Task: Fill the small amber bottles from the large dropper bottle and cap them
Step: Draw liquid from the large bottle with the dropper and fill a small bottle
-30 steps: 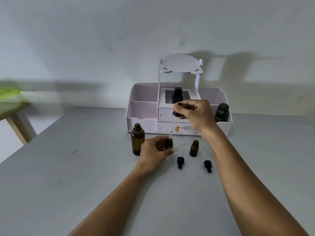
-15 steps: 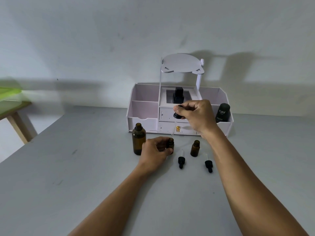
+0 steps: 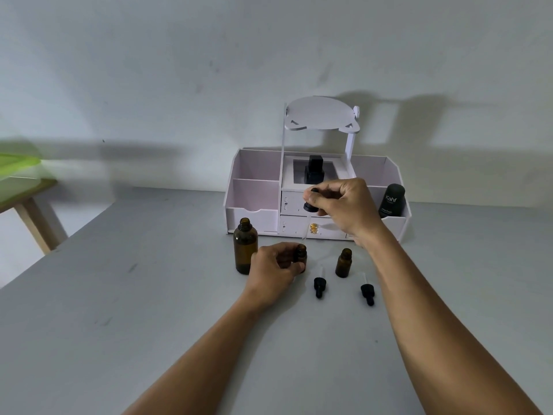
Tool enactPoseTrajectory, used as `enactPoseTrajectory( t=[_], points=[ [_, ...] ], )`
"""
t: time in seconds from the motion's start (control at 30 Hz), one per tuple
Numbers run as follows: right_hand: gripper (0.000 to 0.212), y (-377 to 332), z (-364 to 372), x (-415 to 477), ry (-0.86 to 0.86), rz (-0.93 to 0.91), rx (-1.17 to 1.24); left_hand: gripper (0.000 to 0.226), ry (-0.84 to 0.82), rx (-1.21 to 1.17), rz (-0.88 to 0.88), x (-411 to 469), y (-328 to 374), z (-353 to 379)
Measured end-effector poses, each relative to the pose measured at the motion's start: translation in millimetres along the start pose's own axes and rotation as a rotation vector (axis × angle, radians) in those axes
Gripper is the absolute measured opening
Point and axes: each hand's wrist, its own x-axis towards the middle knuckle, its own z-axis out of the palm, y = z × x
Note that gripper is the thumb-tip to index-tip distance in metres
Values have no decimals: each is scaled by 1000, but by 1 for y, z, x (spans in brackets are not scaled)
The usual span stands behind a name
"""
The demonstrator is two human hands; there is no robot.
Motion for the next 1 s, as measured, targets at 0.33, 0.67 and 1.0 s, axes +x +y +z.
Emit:
enactPoseTrajectory(
  t=[0.33,0.67,1.0],
  points=[
    [6,-25,-9,-3,94,-103,164,57,29,95,38,-23,1,-4],
    [7,-50,38,0,142,-128,416,12,443,-16,324,-31,16,-61],
    [5,-41,56,2,81,-139,331,61,241,-42,101,-10,-21,-98]
  ],
)
